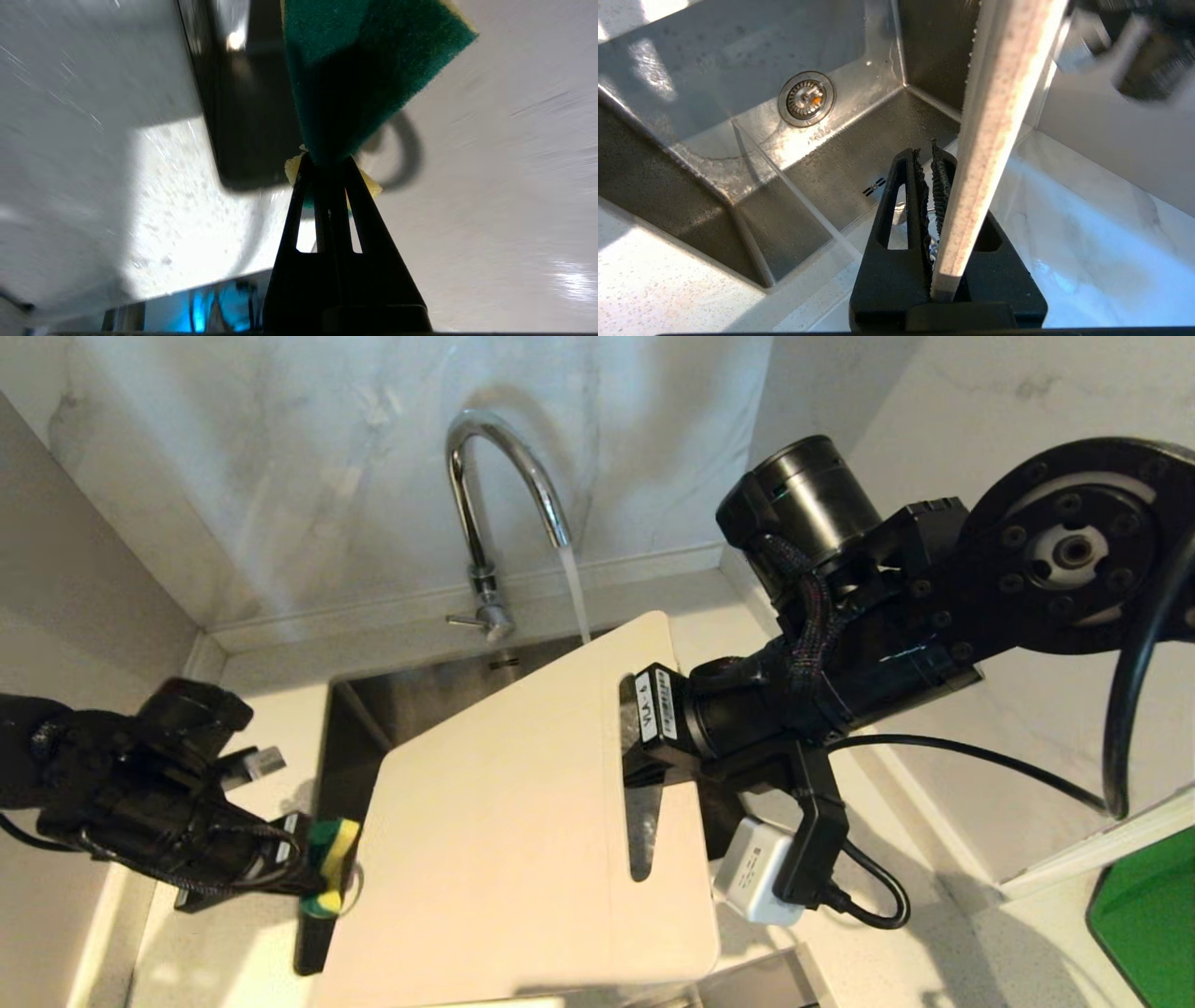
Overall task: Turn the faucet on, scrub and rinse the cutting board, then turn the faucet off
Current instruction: Scrub the cutting board underwater
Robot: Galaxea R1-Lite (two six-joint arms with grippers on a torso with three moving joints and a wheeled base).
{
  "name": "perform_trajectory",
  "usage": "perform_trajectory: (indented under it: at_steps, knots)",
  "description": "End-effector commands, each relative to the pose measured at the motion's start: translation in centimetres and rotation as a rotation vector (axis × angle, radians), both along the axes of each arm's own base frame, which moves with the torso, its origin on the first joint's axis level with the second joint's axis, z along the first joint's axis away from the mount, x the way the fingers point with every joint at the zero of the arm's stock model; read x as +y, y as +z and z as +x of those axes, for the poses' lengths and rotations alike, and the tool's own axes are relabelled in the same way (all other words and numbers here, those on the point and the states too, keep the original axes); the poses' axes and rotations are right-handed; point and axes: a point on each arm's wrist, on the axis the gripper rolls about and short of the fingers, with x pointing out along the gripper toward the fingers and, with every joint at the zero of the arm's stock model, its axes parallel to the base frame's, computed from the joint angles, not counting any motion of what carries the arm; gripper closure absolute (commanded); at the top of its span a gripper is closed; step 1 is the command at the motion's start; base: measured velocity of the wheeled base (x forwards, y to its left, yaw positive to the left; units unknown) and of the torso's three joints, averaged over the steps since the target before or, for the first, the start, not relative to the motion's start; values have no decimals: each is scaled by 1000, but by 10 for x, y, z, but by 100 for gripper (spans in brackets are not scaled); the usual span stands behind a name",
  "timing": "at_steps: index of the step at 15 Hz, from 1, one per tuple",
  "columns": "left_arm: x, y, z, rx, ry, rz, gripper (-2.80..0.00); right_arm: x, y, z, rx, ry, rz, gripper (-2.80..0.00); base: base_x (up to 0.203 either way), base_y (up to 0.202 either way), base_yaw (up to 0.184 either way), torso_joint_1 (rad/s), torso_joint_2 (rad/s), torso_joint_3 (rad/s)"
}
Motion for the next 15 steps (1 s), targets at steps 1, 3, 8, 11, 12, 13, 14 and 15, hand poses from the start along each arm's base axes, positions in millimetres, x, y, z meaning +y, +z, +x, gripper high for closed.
perform_trajectory:
  at_steps: [1,3,8,11,12,13,14,15]
  knots:
    - [13,57,1,-166,40,-21,0,-2,2,-2,-11,10,-4,0,0,0,0,0,0,0]
    - [18,106,-10,-253,35,-55,0,-2,1,-2,-9,10,-5,0,0,0,0,0,0,0]
    - [-46,162,-55,-241,-159,-232,0,-3,5,-5,-19,8,4,0,0,0,0,0,0,0]
    - [-108,168,-68,-189,-286,-291,0,-4,4,-5,-4,-4,4,0,0,0,0,0,0,0]
    - [-128,163,-69,-183,-301,-262,0,-4,2,-5,0,-4,1,0,0,0,0,0,0,0]
    - [-140,155,-64,-174,-293,-228,0,-4,2,-6,1,-4,1,0,0,0,0,0,0,0]
    - [-151,145,-56,-155,-284,-198,0,-4,2,-6,2,-4,0,0,0,0,0,0,0,0]
    - [-157,136,-51,-130,-278,-177,0,-4,2,-6,2,-4,0,0,0,0,0,0,0,0]
